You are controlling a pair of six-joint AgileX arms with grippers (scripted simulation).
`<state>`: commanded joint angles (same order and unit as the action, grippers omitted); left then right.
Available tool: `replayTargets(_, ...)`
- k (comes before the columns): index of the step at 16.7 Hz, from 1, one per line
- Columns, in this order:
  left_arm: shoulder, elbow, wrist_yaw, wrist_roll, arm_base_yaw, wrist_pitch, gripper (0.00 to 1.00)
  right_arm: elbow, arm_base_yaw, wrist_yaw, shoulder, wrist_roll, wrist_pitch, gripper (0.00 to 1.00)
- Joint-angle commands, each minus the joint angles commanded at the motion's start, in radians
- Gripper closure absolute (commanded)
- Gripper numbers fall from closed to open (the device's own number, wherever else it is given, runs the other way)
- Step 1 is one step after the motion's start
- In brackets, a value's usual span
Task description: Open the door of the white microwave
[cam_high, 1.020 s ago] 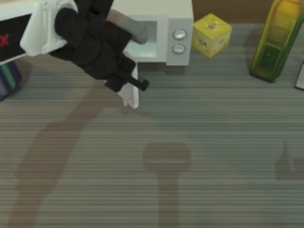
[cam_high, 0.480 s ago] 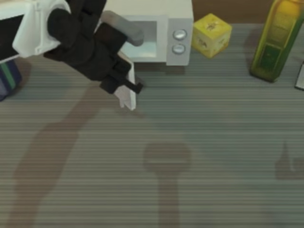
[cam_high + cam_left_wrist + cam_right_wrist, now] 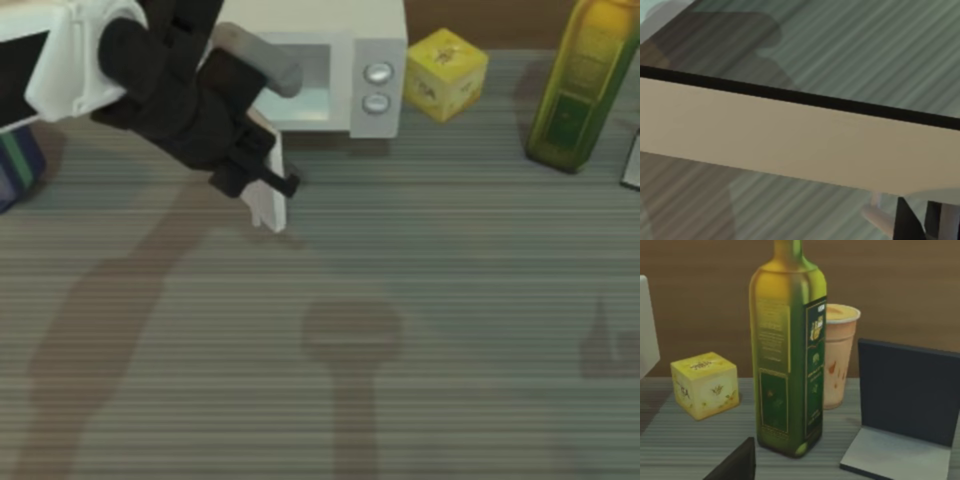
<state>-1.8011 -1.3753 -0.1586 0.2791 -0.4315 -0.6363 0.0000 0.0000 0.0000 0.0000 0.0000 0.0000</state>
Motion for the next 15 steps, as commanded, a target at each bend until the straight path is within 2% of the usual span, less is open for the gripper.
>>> replayTargets(10,0.000,0.000,0.000,0.000,0.000,0.000,1.00,0.000,0.000,0.000,0.000,0.000,0.000,0.00)
replayTargets(15,0.008,0.014,-0.033,0.052,0.019,-0.011,1.00,0.000,0.000,0.000,0.000,0.000,0.000,0.00)
